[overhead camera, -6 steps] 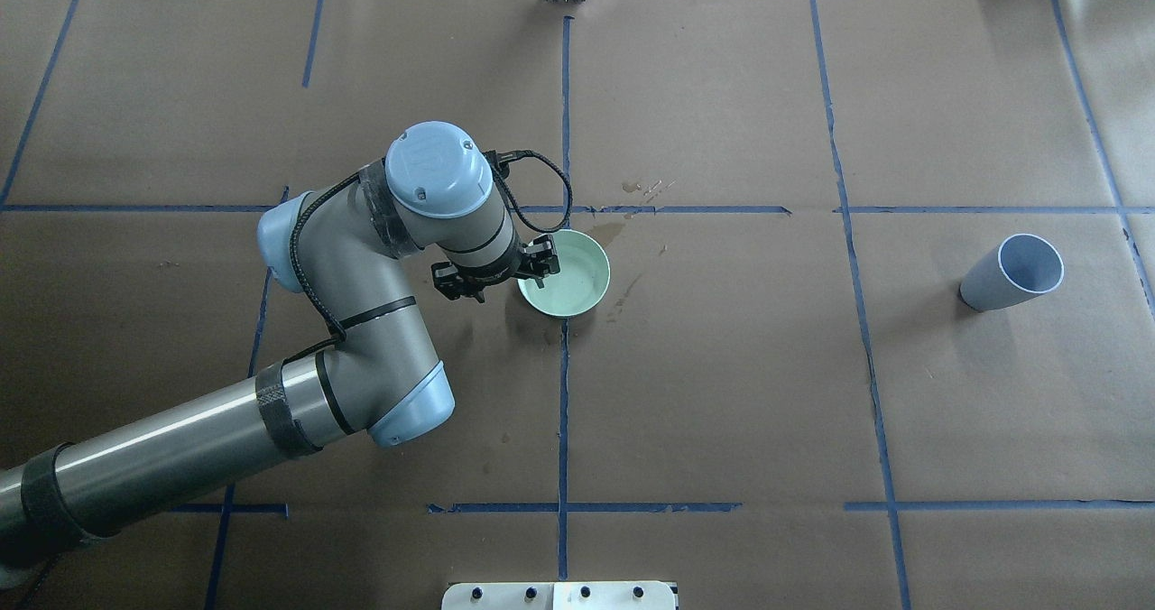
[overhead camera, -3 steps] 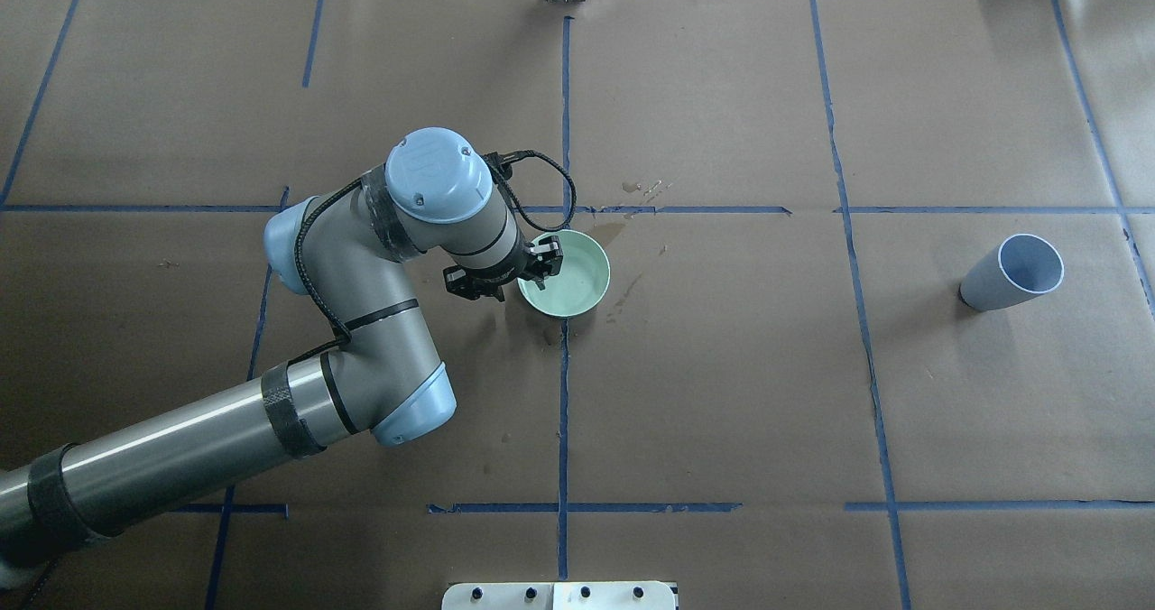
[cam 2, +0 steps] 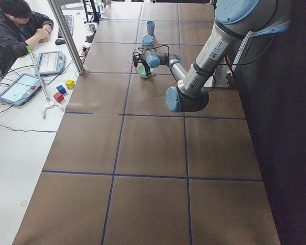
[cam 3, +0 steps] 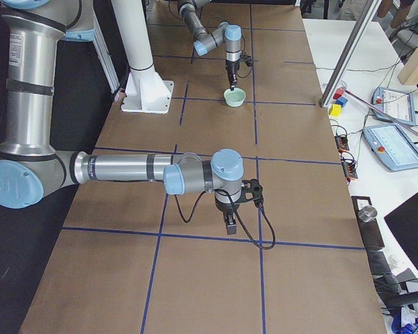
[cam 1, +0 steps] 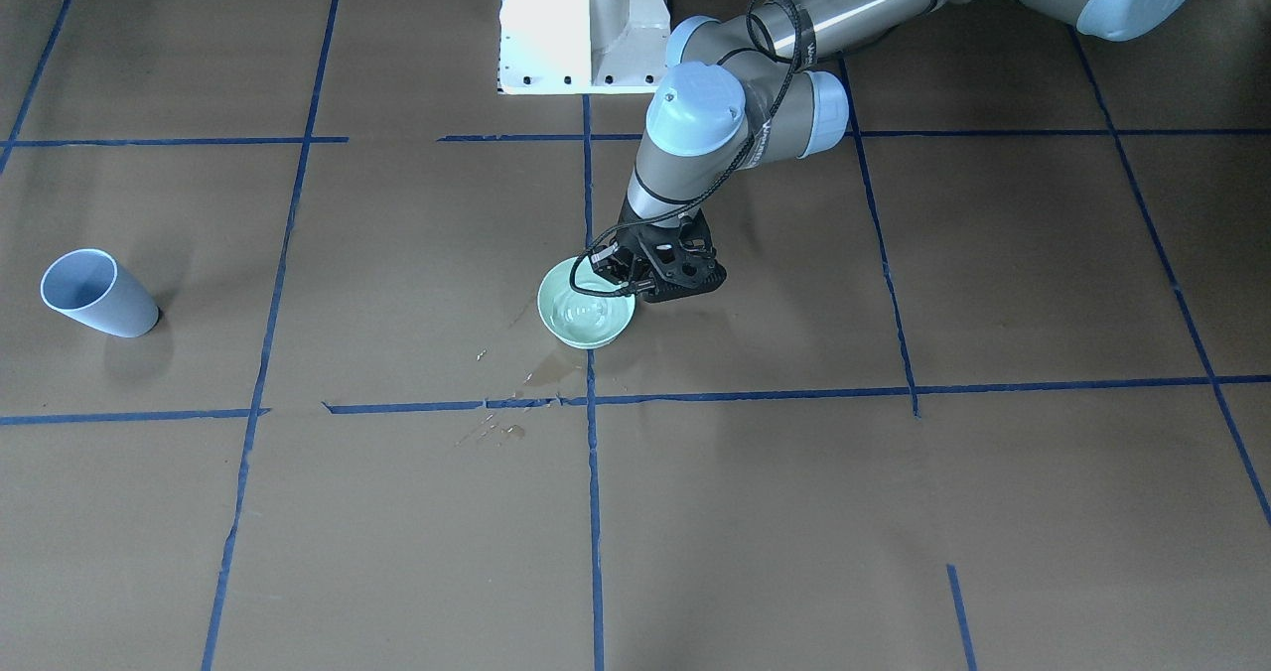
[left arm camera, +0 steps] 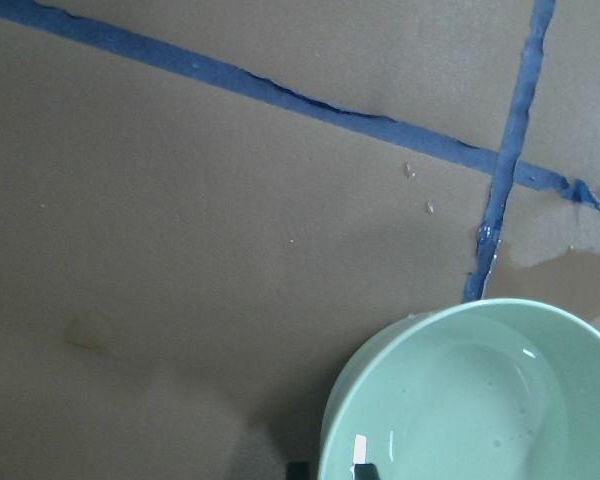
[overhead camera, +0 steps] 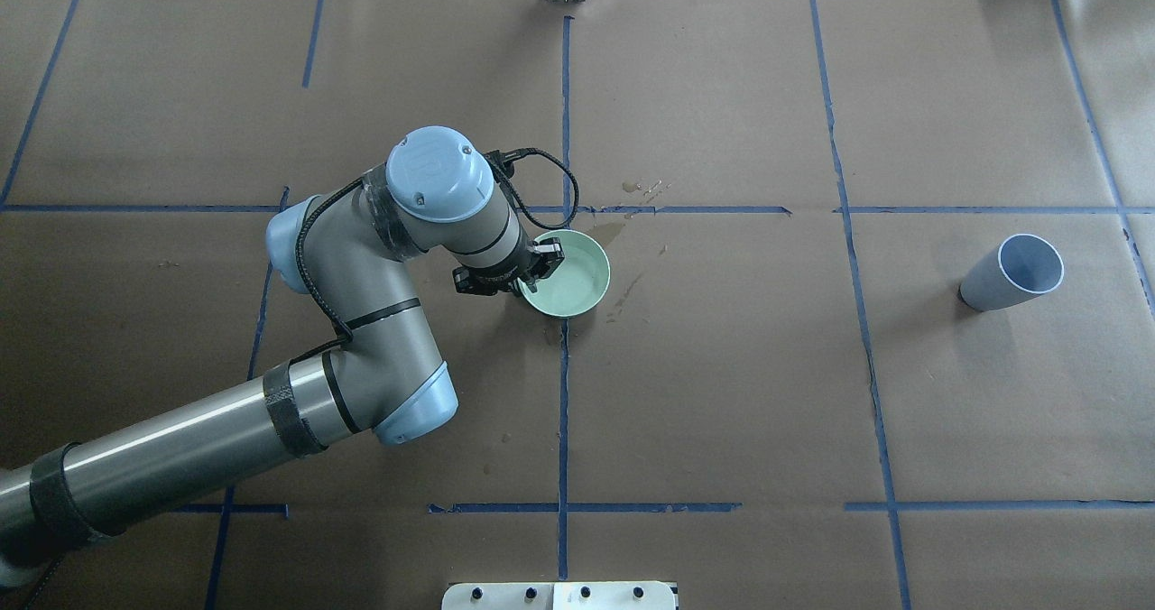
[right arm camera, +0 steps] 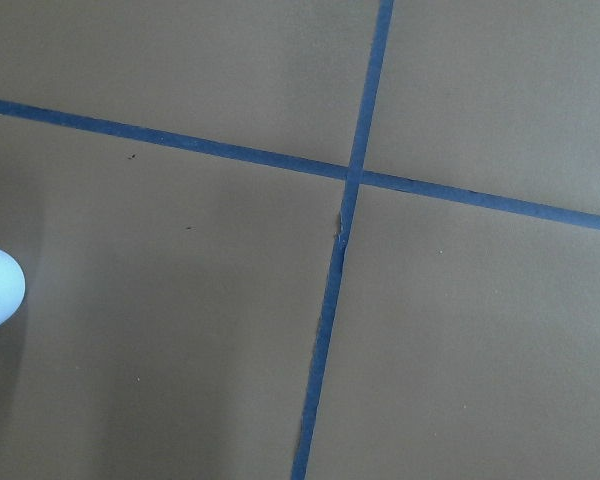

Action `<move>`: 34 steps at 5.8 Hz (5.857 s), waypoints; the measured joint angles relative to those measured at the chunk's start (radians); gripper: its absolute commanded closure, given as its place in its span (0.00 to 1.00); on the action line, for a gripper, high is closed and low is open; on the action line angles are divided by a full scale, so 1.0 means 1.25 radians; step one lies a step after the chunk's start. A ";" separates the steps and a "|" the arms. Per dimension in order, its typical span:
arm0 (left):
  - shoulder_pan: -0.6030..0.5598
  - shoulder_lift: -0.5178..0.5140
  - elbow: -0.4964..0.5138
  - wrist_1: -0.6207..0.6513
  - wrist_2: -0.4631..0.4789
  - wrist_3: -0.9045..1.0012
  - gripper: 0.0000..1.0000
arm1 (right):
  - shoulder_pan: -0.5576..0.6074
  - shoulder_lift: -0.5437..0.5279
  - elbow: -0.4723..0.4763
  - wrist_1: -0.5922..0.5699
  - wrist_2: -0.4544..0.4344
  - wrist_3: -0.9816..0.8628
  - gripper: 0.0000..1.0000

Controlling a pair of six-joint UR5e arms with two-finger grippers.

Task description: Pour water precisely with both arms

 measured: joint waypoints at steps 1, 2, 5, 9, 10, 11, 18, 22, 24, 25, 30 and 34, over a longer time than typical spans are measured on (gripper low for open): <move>-0.003 0.001 0.000 -0.002 0.000 -0.005 1.00 | 0.000 0.001 0.000 0.000 0.000 0.000 0.00; -0.013 0.001 -0.003 -0.003 -0.001 -0.005 1.00 | 0.000 0.001 0.001 0.000 0.000 0.000 0.00; -0.087 0.027 -0.031 -0.005 -0.081 0.004 1.00 | -0.001 0.000 0.000 0.000 0.000 -0.001 0.00; -0.290 0.275 -0.193 -0.004 -0.325 0.261 1.00 | 0.000 0.000 0.000 0.000 0.000 -0.001 0.00; -0.357 0.353 -0.209 -0.004 -0.378 0.377 1.00 | 0.000 0.000 0.000 0.000 0.000 -0.001 0.00; -0.425 0.427 -0.210 -0.004 -0.424 0.501 1.00 | -0.001 0.000 0.000 0.000 0.000 0.000 0.00; -0.559 0.637 -0.049 -0.245 -0.452 0.785 1.00 | 0.000 -0.001 0.003 0.000 0.000 0.000 0.00; -0.537 0.628 -0.032 -0.312 -0.386 0.677 1.00 | 0.000 -0.002 0.003 -0.001 0.000 0.000 0.00; -0.522 0.625 -0.022 -0.334 -0.375 0.654 1.00 | -0.001 -0.004 0.002 -0.001 0.000 -0.001 0.00; -0.507 0.622 -0.022 -0.342 -0.375 0.635 1.00 | -0.001 -0.005 0.002 -0.001 0.000 -0.001 0.00; -0.460 0.617 -0.021 -0.357 -0.380 0.605 0.75 | 0.000 -0.007 0.003 0.000 0.000 -0.001 0.00; -0.458 0.608 -0.046 -0.352 -0.393 0.600 0.00 | 0.000 -0.006 0.003 -0.001 0.000 0.000 0.00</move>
